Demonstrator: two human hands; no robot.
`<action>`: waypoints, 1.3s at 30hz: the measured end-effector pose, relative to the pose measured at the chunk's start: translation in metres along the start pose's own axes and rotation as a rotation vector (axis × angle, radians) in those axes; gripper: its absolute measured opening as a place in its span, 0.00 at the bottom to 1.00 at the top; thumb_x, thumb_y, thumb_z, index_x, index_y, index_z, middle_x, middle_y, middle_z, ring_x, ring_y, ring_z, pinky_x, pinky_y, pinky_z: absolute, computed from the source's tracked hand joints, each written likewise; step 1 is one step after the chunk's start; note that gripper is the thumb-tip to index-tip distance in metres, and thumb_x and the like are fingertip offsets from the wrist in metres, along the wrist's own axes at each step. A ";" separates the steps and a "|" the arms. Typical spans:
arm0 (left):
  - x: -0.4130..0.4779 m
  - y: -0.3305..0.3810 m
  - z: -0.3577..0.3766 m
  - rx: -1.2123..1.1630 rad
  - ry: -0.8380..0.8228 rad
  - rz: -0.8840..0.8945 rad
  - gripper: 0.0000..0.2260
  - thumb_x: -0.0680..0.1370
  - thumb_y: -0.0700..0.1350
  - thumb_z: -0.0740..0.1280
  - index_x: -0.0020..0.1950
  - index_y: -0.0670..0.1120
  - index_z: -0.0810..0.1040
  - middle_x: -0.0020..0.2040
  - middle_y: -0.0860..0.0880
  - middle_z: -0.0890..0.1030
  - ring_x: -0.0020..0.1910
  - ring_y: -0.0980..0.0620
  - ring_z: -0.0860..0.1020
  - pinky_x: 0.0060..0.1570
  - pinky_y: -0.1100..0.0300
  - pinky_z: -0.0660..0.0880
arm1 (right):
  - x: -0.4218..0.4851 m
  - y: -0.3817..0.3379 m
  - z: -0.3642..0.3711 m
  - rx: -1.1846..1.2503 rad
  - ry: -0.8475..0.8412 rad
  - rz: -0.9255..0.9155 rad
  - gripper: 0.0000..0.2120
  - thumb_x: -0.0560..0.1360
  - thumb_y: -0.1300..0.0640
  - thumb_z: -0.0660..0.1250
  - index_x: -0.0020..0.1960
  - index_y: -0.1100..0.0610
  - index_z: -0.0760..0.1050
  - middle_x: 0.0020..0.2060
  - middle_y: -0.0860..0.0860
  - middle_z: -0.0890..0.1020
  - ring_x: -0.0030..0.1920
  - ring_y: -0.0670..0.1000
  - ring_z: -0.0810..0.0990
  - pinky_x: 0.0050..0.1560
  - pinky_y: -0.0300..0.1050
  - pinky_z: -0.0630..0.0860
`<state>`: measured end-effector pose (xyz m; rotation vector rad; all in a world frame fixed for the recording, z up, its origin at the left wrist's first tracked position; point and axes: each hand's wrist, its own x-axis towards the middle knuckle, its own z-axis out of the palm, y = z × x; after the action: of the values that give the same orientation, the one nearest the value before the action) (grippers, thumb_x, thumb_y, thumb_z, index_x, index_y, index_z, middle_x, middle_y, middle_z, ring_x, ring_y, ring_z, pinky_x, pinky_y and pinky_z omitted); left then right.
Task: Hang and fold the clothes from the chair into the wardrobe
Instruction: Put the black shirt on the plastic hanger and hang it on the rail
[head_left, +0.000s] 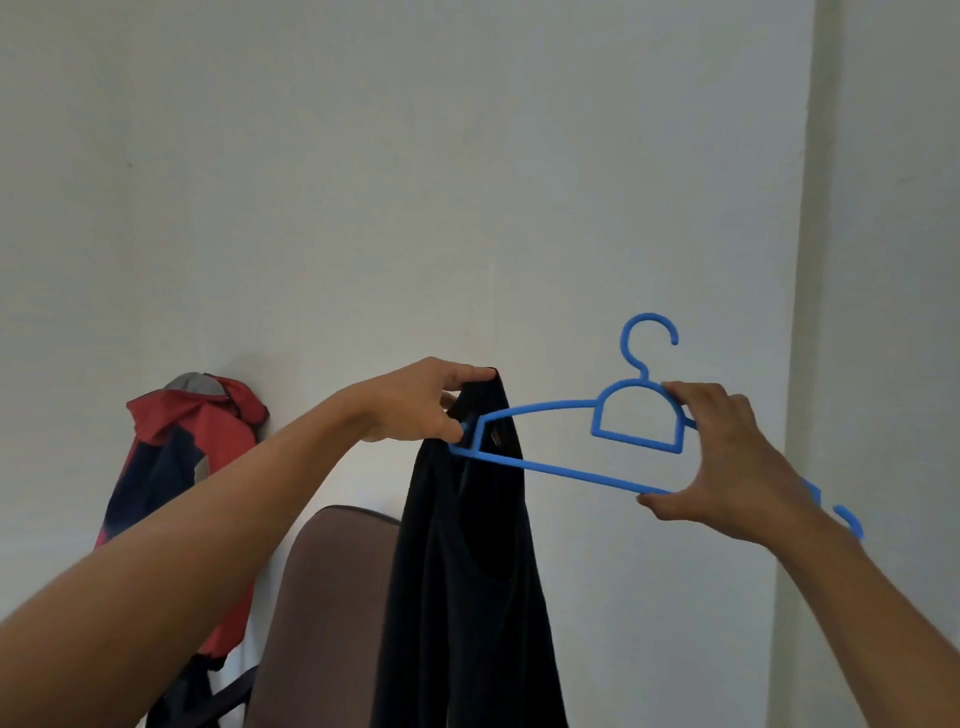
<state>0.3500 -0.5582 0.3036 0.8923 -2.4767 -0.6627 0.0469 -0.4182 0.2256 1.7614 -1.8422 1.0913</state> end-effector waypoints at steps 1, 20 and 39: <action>0.001 0.004 0.004 0.036 0.011 0.000 0.39 0.71 0.32 0.68 0.78 0.56 0.63 0.75 0.53 0.69 0.73 0.49 0.69 0.66 0.53 0.73 | 0.001 -0.007 0.002 -0.047 0.012 -0.025 0.55 0.53 0.42 0.83 0.73 0.44 0.59 0.60 0.36 0.64 0.61 0.44 0.65 0.51 0.44 0.74; 0.000 0.062 0.024 0.169 0.365 0.276 0.29 0.73 0.48 0.71 0.71 0.55 0.63 0.69 0.52 0.74 0.57 0.54 0.79 0.54 0.54 0.81 | 0.005 -0.086 0.067 0.074 0.321 -0.093 0.49 0.61 0.32 0.76 0.74 0.50 0.61 0.62 0.46 0.71 0.57 0.46 0.67 0.50 0.45 0.78; 0.001 0.004 0.003 0.974 0.571 0.398 0.44 0.65 0.61 0.76 0.77 0.53 0.64 0.70 0.53 0.75 0.54 0.50 0.77 0.44 0.59 0.72 | -0.025 -0.060 0.075 0.312 0.393 0.037 0.22 0.68 0.46 0.78 0.56 0.44 0.70 0.51 0.41 0.75 0.51 0.44 0.75 0.49 0.37 0.73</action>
<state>0.3456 -0.5549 0.3038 0.6849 -2.2410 0.8914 0.1263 -0.4517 0.1762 1.5249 -1.5325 1.6775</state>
